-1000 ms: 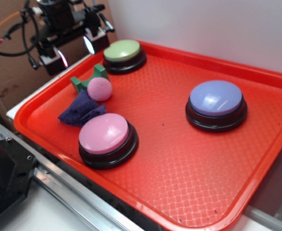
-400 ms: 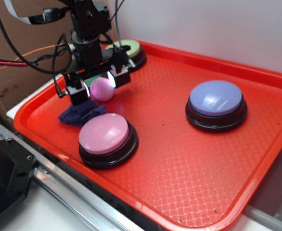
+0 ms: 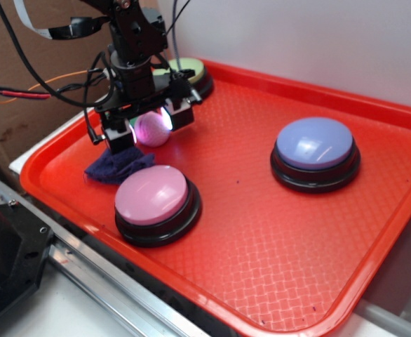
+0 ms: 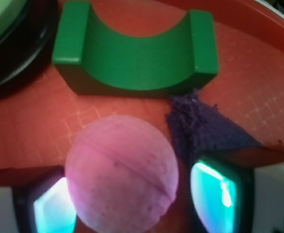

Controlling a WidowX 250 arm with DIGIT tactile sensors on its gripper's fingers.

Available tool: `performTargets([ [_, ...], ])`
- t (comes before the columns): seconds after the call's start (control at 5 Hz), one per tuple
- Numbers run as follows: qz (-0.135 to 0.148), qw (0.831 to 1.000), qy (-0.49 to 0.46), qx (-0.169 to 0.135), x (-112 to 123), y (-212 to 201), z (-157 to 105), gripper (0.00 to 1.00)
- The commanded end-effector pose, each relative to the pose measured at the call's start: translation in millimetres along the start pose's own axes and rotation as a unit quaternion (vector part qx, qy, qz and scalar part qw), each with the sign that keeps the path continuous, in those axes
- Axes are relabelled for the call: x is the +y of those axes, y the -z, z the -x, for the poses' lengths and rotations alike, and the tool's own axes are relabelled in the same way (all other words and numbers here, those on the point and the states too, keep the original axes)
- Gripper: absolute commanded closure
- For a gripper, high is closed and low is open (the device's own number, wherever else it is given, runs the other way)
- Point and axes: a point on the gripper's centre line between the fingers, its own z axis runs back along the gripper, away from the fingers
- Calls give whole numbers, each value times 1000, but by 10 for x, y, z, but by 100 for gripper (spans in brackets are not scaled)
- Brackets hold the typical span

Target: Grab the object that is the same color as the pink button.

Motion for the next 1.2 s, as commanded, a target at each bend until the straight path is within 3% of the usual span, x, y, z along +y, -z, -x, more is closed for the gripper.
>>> performTargets([
  [0.0,24,1000,15,-4,-13,-105,-86,100],
  [0.4,27,982,186,9,-69,-410,6,100],
  [0.6,27,950,308,43,-89,-648,110,100],
  [0.8,72,915,393,52,-65,-1060,214,100],
  [1.0,90,912,397,55,38,-1373,155,100],
])
